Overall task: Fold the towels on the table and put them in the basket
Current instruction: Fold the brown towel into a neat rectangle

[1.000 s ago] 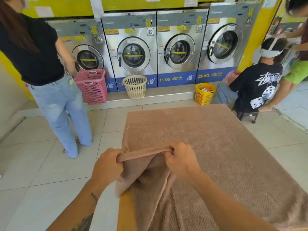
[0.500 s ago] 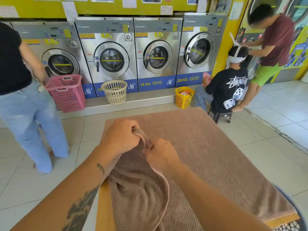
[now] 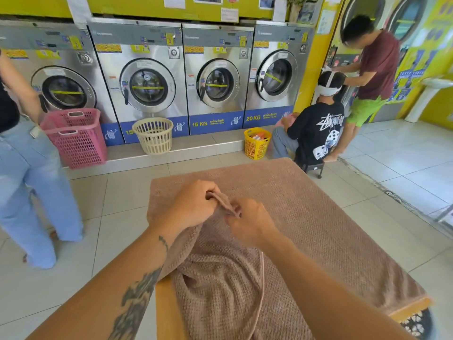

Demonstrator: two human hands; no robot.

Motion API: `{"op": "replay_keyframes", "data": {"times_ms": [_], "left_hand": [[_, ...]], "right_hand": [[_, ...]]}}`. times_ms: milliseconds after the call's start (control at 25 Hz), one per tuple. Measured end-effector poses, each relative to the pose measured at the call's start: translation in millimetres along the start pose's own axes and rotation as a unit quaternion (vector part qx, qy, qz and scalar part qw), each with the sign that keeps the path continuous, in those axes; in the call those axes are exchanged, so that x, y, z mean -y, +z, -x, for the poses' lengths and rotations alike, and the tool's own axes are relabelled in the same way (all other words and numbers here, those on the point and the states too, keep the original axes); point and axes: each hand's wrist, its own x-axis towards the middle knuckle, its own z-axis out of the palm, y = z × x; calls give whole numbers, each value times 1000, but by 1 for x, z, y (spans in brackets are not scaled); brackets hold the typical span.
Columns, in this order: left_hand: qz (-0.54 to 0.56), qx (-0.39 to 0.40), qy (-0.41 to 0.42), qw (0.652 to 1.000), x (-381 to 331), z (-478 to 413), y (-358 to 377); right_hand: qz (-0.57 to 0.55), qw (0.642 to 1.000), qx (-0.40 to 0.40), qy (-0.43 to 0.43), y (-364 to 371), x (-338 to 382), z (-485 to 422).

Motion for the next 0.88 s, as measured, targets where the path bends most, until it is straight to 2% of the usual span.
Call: {"op": "replay_keyframes", "data": {"times_ms": [120, 280, 360, 440, 520, 680, 880], "left_hand": [[24, 8, -11, 1000, 17, 3, 4], [17, 97, -76, 992, 63, 15, 28], [12, 89, -83, 993, 75, 18, 36], [42, 65, -70, 995, 71, 15, 35], [55, 52, -37, 996, 58, 10, 25], [10, 12, 39, 999, 42, 6, 4], [3, -5, 29, 1000, 65, 17, -6]], "right_hand": [[-31, 997, -60, 39, -3, 6, -6], [-52, 988, -117, 83, -22, 5, -11], [-3, 989, -93, 114, -31, 4, -11], [54, 989, -36, 134, -31, 4, -9], [83, 991, -6, 109, -21, 9, -8], [135, 990, 18, 41, 5, 31, -15], [156, 987, -47, 9, 14, 50, -21]]}}
